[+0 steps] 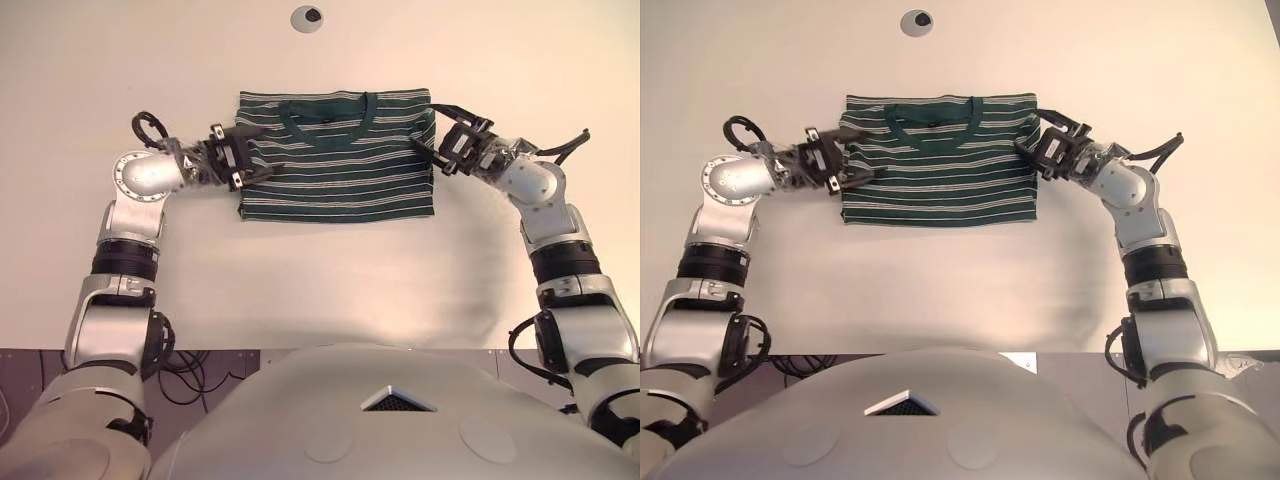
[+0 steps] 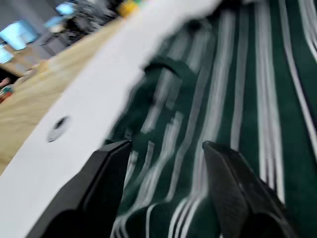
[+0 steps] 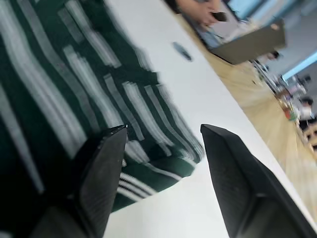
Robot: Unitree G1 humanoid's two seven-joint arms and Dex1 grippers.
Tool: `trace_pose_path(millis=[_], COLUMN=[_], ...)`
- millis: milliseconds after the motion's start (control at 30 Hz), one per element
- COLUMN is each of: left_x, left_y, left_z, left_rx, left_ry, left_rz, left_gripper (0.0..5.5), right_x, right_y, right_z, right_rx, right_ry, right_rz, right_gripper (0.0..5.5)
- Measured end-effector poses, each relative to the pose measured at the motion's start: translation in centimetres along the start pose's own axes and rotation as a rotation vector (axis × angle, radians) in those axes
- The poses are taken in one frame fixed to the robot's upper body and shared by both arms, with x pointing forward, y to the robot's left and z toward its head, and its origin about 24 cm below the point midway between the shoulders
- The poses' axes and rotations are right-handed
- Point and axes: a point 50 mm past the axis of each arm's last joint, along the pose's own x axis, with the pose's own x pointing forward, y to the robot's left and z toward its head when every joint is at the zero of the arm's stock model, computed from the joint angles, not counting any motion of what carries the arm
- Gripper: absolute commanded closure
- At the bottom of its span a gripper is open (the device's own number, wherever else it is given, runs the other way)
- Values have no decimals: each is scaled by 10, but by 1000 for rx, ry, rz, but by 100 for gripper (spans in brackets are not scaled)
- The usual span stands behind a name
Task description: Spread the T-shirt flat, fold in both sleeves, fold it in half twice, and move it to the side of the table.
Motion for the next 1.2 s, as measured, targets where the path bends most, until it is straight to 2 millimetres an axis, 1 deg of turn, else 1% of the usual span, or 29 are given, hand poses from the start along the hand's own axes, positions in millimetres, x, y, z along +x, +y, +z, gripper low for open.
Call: trace_pose_path(millis=[100, 167, 233, 300, 367, 433, 500, 533, 567, 600, 633, 667, 700, 767, 833, 867, 900, 933, 967, 1000, 1033, 1067, 1100, 1133, 1167, 1200], left_x=[4, 9, 20, 30, 42, 52, 64, 70, 79, 84, 88, 87, 80, 69, 56, 51, 46, 41, 38, 37, 36, 35, 35, 33, 29, 26], left_y=[9, 16, 26, 35, 48, 55, 58, 58, 60, 62, 69, 81, 95, 113, 125, 128, 126, 120, 106, 88, 74, 56, 36, 25, 25, 26], left_z=[8, 13, 17, 21, 22, 23, 26, 29, 37, 44, 52, 59, 62, 65, 69, 71, 72, 66, 53, 37, 26, 13, 2, -4, -5, -6], left_rx=[261, 424, 607, 768, 992, 1180, 1382, 1457, 1554, 1611, 1653, 1669, 1667, 1604, 1447, 1357, 1269, 1175, 1070, 972, 911, 837, 770, 716, 707, 711], left_ry=[63, 99, 149, 183, 230, 235, 179, 131, 47, -17, -72, -88, -74, -44, -62, -87, -111, -118, -97, -63, -38, -5, 30, 52, 74, 106], left_rz=[-32, -41, -32, -23, -25, -28, -32, -29, -11, 10, 63, 130, 207, 348, 545, 615, 646, 636, 571, 473, 405, 308, 203, 159, 127, 95], left_gripper=[289, 289, 289, 289, 289, 289, 289, 289, 289, 289, 289, 289, 289, 289, 289, 289, 289, 289, 289, 289, 289, 289, 289, 289, 289, 289], right_x=[1, -6, -13, -14, -12, -7, 7, 13, 23, 29, 33, 31, 28, 22, 12, 9, 8, 7, 3, -1, -2, -4, -8, -12, -15, -15], right_y=[10, 16, 27, 40, 55, 64, 72, 72, 68, 62, 56, 51, 47, 45, 38, 34, 29, 23, 18, 17, 16, 16, 15, 15, 15, 18], right_z=[6, 12, 21, 32, 48, 61, 77, 83, 92, 95, 97, 95, 89, 82, 74, 72, 69, 66, 59, 52, 48, 43, 35, 28, 20, 17], right_rx=[-50, -66, -62, -48, -45, -56, -41, -34, -27, -25, -21, -17, 1, 58, 134, 138, 130, 102, 60, 26, 8, -15, -56, -87, -114, -126], right_ry=[-40, -82, -134, -197, -280, -338, -411, -436, -470, -478, -480, -472, -455, -450, -458, -452, -440, -415, -367, -319, -288, -252, -198, -147, -96, -73], right_rz=[103, 181, 260, 321, 396, 432, 425, 405, 355, 319, 281, 257, 230, 200, 160, 135, 110, 87, 85, 92, 95, 94, 103, 111, 122, 132], right_gripper=[279, 279, 279, 279, 279, 279, 279, 279, 279, 279, 279, 279, 279, 279, 279, 279, 279, 279, 279, 279, 279, 279, 279, 279, 279, 279])
